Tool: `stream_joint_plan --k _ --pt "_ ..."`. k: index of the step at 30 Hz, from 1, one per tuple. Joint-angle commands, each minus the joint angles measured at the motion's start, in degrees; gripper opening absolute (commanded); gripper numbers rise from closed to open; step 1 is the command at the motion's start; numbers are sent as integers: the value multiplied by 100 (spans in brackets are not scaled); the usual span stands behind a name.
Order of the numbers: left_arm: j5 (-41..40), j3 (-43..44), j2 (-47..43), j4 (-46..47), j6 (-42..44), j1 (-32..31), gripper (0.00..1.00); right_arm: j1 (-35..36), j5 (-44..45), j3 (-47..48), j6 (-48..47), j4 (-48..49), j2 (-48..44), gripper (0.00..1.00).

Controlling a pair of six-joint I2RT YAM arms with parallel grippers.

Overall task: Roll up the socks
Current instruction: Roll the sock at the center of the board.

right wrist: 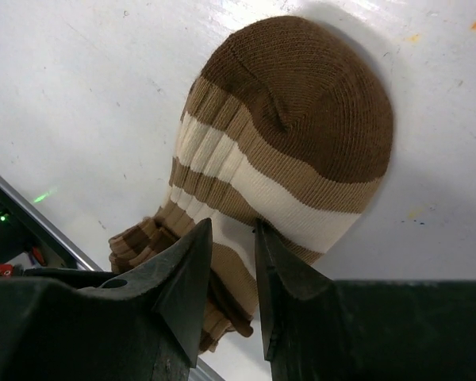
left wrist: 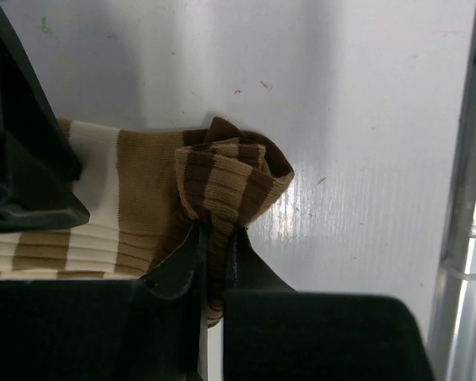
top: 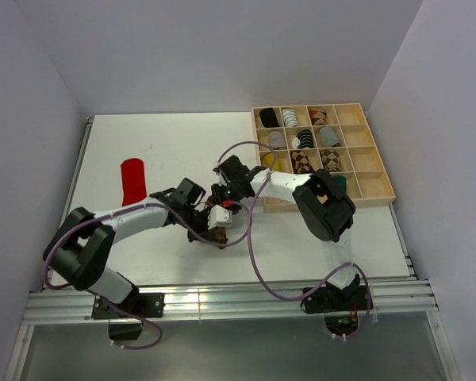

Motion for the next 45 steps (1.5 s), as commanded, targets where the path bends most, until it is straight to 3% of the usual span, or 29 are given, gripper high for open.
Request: stream_joint_plan --k 1,8,16,24,31,36,40,43,45 --pt "637 433 617 -1237 194 122 0 -214 679 -187 -375 -150 109 37" --pt "1208 1076 1445 -2081 326 367 0 -346 529 550 -586 -423 522 38" --pt "1385 1647 2368 -2618 326 781 0 -566 160 253 -367 262 92 44" --pt "1200 1955 2983 -2689 160 878 0 -995 573 -362 -15 929 -1217 54" --pt "1095 2104 3177 -2627 -104 948 0 -1462 1038 -837 126 1212 -2667 58" --pt "1068 2368 3502 -2828 -184 1045 0 -1541 1302 -1688 109 1519 -3994 59" --pt "1139 2623 3765 -3145 -96 1176 0 -1445 1268 -2742 -294 1783 -4987 61" --pt "1068 2816 3977 -3294 -78 1212 0 -727 2003 -2824 -909 1494 -5244 62" --pt "998 2974 4126 -3409 -69 1220 0 239 2900 -2710 -1261 1143 -5060 62"
